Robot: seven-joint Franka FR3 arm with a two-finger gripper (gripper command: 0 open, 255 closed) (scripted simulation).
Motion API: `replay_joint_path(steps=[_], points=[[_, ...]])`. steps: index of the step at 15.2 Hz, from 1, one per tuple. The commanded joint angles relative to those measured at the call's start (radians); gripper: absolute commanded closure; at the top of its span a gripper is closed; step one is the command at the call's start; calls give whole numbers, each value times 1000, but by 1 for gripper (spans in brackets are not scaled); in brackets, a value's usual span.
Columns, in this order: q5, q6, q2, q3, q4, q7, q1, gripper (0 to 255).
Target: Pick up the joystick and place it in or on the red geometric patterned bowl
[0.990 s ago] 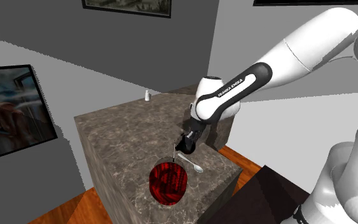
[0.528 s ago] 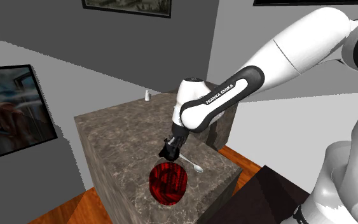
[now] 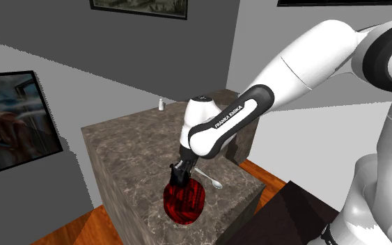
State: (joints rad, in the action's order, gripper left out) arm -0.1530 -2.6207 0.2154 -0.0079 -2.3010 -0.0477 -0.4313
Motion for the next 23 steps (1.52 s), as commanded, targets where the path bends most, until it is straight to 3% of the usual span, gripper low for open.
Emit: replay_joint_path(steps=[1, 8, 16, 17, 23], points=[[-6, -26, 25, 2, 0, 7, 2, 255], [-26, -103, 104, 12, 1, 27, 8, 255], [-26, -103, 104, 13, 1, 27, 8, 255], [-26, -103, 103, 13, 0, 26, 7, 0], [-20, -76, 70, 8, -6, 22, 7, 0]])
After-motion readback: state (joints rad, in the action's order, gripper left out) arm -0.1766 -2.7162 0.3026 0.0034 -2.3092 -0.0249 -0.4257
